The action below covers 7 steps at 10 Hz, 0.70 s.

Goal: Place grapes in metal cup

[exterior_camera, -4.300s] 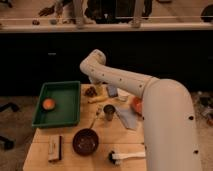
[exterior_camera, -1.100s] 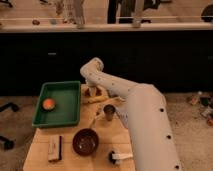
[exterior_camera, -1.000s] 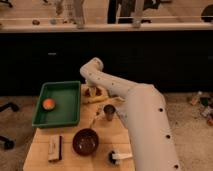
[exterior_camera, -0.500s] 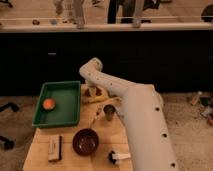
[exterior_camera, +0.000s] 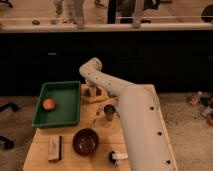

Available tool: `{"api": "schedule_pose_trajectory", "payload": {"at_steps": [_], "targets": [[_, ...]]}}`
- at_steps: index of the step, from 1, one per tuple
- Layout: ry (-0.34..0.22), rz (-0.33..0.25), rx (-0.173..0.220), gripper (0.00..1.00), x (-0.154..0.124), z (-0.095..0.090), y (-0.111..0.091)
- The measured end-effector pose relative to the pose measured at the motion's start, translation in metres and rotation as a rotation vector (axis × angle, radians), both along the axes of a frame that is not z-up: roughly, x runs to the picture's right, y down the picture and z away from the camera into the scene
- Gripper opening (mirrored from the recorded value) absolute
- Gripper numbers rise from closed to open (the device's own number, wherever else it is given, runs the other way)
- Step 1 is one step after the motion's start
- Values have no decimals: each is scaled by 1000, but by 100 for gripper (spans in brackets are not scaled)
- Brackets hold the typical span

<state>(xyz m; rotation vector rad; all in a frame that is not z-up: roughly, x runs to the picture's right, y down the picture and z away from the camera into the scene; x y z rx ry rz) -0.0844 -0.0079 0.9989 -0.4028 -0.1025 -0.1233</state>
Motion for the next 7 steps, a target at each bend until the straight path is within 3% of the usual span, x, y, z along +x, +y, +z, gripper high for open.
{"api": "schedule_pose_trajectory", "payload": {"at_steps": [5, 7], "targets": [[-4, -5, -25, 80, 1, 8, 3], [-8, -6, -31, 70, 2, 10, 4]]}}
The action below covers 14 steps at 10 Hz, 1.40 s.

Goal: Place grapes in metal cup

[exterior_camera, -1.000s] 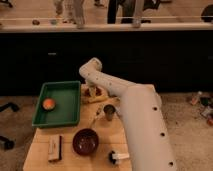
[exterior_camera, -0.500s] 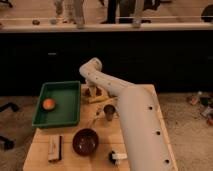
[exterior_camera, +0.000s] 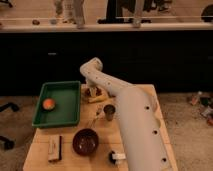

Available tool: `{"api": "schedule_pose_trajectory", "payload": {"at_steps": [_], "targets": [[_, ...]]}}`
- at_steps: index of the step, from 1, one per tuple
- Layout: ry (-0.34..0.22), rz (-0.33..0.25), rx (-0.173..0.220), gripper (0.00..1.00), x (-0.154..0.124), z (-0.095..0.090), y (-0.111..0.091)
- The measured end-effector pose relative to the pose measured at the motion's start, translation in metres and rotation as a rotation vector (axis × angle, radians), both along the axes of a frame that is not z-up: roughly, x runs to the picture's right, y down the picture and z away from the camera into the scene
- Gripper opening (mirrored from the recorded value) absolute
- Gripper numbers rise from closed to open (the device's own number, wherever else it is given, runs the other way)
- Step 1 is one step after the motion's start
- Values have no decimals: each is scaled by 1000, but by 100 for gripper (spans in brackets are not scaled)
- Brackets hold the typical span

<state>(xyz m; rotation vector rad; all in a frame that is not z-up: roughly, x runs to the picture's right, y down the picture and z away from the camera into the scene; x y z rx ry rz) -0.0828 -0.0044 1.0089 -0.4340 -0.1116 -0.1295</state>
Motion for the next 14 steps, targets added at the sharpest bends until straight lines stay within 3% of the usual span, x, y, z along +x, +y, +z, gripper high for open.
{"api": "schedule_pose_trajectory", "payload": {"at_steps": [6, 7, 14], "targets": [[-14, 35, -2, 9, 5, 0, -1], [-15, 39, -2, 3, 6, 0, -1], [-13, 54, 36, 0, 13, -14, -9]]}}
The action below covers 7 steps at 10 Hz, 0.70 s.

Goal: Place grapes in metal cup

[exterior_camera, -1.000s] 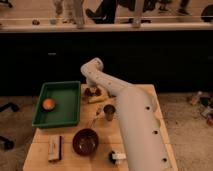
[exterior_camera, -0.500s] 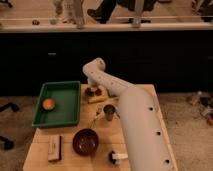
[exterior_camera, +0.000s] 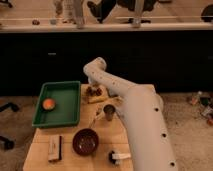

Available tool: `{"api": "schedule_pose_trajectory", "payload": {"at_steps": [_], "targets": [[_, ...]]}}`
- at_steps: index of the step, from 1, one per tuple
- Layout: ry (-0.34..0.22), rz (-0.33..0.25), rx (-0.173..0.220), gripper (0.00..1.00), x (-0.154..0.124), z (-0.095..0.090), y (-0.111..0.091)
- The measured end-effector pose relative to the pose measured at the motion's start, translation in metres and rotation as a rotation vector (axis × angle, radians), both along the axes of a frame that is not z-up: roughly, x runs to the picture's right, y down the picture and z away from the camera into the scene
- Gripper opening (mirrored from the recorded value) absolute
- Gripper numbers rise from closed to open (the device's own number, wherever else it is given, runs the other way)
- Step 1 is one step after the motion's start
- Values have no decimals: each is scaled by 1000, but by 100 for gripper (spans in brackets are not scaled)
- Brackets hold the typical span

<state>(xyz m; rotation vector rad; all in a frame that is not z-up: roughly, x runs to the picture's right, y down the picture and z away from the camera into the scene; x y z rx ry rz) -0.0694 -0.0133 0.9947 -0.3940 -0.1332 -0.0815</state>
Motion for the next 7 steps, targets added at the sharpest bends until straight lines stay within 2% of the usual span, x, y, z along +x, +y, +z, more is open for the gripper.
{"api": "schedule_pose_trajectory", "payload": {"at_steps": [7], "targets": [[3, 19, 75, 0, 8, -27, -15]]}}
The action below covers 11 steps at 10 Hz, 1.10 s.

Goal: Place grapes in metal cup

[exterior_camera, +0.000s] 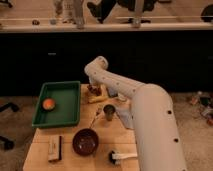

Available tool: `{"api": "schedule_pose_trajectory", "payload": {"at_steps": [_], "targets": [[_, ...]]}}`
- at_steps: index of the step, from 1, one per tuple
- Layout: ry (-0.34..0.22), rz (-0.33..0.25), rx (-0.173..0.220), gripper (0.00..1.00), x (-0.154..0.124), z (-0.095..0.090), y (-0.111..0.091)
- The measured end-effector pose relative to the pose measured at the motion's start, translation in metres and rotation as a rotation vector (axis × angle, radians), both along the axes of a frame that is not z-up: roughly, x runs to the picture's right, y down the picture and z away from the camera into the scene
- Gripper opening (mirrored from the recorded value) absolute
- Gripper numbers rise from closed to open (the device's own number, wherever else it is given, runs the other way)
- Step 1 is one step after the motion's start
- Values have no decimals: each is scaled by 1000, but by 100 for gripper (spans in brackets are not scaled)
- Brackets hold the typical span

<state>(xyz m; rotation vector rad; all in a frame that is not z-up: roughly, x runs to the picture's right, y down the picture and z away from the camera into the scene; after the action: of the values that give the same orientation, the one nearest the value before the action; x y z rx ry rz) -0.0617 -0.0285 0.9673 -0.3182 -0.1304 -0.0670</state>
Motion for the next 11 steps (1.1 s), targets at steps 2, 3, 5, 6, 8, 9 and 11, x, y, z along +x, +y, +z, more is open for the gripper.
{"api": "schedule_pose_trajectory", "payload": {"at_steps": [2, 3, 5, 6, 8, 9, 11], "targets": [[2, 0, 20, 0, 1, -7, -4], [3, 0, 26, 0, 1, -9, -5], [3, 2, 44, 0, 1, -16, -9], [2, 3, 53, 0, 1, -20, -12], [-3, 5, 84, 0, 1, -33, -19], [-6, 7, 99, 0, 1, -42, -23], [-13, 10, 122, 0, 1, -55, -28]]}}
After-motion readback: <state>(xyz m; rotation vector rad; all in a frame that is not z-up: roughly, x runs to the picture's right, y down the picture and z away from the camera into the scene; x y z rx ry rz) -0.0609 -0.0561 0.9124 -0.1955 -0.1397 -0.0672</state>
